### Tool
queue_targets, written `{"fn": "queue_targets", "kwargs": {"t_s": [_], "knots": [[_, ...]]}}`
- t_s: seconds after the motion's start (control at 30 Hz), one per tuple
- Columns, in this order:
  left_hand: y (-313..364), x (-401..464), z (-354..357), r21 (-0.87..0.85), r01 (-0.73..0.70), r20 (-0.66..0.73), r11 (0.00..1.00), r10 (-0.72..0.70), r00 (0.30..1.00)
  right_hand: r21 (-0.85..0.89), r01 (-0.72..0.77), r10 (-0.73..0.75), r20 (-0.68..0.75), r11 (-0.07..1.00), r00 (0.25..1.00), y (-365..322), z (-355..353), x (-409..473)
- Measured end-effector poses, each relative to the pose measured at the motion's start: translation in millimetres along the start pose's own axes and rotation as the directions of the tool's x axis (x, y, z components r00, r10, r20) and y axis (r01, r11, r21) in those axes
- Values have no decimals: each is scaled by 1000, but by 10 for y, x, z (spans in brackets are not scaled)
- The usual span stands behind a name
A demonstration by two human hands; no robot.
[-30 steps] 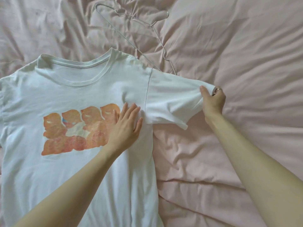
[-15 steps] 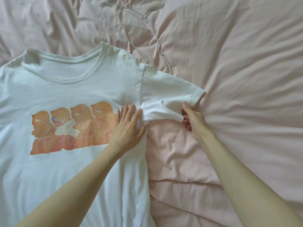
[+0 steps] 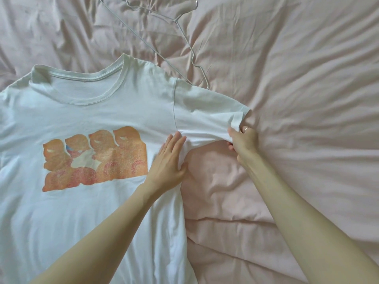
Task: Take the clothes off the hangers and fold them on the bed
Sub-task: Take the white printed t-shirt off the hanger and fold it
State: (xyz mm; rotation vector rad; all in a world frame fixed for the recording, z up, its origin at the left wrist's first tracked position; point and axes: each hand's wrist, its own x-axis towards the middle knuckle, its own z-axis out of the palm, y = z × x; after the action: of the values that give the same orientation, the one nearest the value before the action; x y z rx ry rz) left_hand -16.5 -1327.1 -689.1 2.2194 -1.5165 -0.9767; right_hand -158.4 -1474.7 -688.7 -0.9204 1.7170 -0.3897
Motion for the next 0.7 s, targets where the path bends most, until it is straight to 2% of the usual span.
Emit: {"fn": "queue_targets", "kwargs": {"t_s": [0.07,0.13,0.23,0.37,0.5,0.57,0.63,0.7], "knots": [[12,-15,3,1,-34,-28,999,34,999,-66,-25,20,-65,998,998,54,-60,27],[-2,-60,12,-2,-40,-44,999,39,998,-31,-99,96,-90,995,991,111,-79,14],[-43,-196,6,10,-47,-106,999,48,993,56,-173,176,-74,983,982,220,-68,-95],[-135,-446,18,56,-52,-170,997,60,984,66,-170,169,19,983,985,430,-15,-451],[-217,-795,52,69,-24,-188,997,37,982,-19,-93,94,155,996,983,681,68,-1041],[-255,-1004,97,54,-8,-179,998,18,984,-170,5,32,209,985,977,851,106,-1336],[-311,-1240,160,50,-30,-168,998,38,985,-365,124,-36,237,923,971,1053,121,-1610],[-374,-1463,219,58,-88,-161,994,96,982,-463,233,-130,243,855,961,1270,124,-1851]]}}
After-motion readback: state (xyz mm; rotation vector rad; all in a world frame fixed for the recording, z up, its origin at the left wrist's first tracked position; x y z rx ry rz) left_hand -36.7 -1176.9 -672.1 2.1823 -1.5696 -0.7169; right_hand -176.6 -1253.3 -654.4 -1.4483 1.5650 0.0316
